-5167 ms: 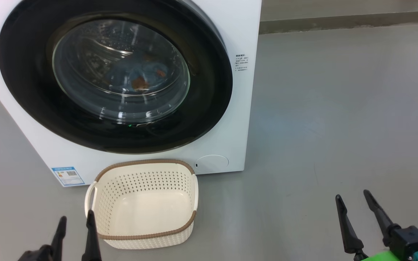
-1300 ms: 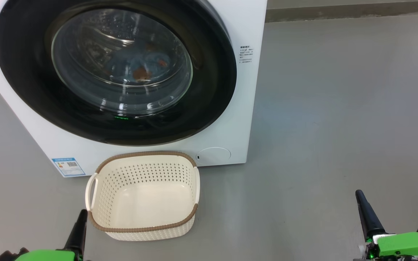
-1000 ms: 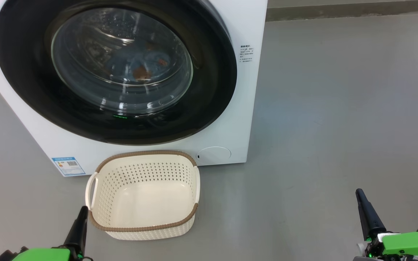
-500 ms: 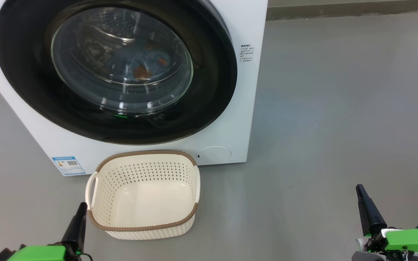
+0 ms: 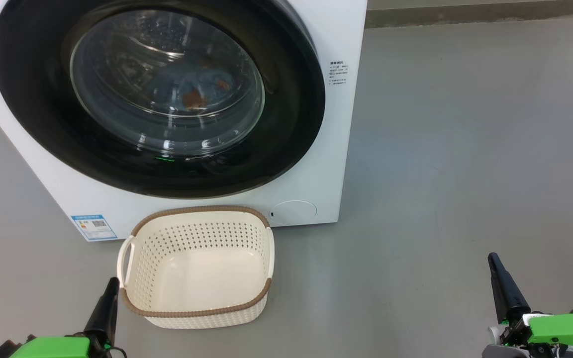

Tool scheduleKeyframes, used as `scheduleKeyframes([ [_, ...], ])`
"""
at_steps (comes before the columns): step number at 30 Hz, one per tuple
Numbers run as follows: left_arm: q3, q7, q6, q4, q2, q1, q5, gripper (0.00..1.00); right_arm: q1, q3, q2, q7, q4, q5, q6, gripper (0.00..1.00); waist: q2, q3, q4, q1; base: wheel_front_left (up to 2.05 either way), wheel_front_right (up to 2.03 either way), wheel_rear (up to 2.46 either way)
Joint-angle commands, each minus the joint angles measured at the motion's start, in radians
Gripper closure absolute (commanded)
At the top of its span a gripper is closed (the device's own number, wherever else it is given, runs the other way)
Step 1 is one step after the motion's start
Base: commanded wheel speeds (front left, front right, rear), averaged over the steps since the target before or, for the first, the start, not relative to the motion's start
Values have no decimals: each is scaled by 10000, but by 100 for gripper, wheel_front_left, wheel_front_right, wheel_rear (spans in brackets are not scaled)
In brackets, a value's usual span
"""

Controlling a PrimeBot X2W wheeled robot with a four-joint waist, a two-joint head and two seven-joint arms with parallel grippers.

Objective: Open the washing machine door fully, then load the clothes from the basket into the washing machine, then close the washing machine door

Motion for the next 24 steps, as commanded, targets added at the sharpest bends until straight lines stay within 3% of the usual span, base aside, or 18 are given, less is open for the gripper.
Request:
scheduleKeyframes([
  [1,344,59,-71,-191,190,-414,-82,100,-402,226,-60,79,-243,39,16,100,0,0,0,0,0,0,0],
  [24,344,59,-71,-192,190,-414,-82,100,-402,227,-60,78,-244,40,16,100,0,0,0,0,0,0,0],
])
